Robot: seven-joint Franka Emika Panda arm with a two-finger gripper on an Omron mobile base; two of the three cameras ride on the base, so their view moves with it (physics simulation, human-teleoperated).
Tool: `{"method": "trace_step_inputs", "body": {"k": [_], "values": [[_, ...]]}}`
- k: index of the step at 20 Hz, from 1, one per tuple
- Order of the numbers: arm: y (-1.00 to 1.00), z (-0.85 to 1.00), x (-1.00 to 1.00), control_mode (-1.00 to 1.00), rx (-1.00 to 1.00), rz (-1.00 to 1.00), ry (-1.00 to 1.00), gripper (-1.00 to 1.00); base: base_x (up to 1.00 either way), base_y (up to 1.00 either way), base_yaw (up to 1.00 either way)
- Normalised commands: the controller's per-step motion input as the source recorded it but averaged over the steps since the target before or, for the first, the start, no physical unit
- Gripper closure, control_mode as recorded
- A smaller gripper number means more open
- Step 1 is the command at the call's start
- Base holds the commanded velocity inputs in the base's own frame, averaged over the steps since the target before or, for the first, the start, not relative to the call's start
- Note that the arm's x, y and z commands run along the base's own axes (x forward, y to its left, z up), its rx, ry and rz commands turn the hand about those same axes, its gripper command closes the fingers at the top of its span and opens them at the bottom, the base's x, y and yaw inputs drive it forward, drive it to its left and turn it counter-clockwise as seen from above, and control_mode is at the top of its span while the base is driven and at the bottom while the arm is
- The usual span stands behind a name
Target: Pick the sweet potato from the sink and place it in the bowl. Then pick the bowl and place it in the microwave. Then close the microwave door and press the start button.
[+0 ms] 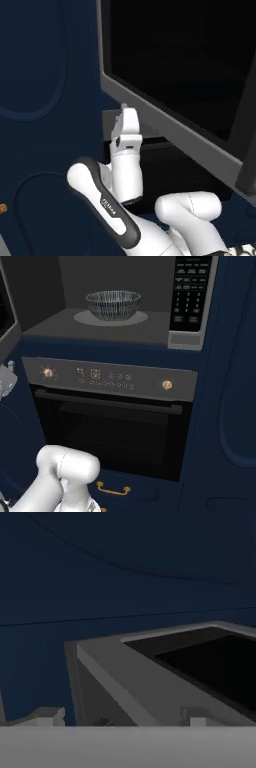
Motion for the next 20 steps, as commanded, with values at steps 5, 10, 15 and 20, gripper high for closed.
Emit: {"method": "trace_step_inputs", "body": {"k": [5,10,15,20], "values": [[-0.11,0.73,-0.63,-1.00,0.43,-0.14,0.00,-1.00,0.00,0.00,0.00],[-0.26,0.80,-0.36,-1.00,0.37,-0.08,0.04,-1.00,0.00,0.00,0.00],[-0.55,0.35,0.08,-1.00,0.29,0.00,0.34,-1.00,0.00,0.00,0.00],[-0.61,0.61,0.08,-1.00,0.28,0.00,0.40,-1.00,0.00,0.00,0.00]]}}
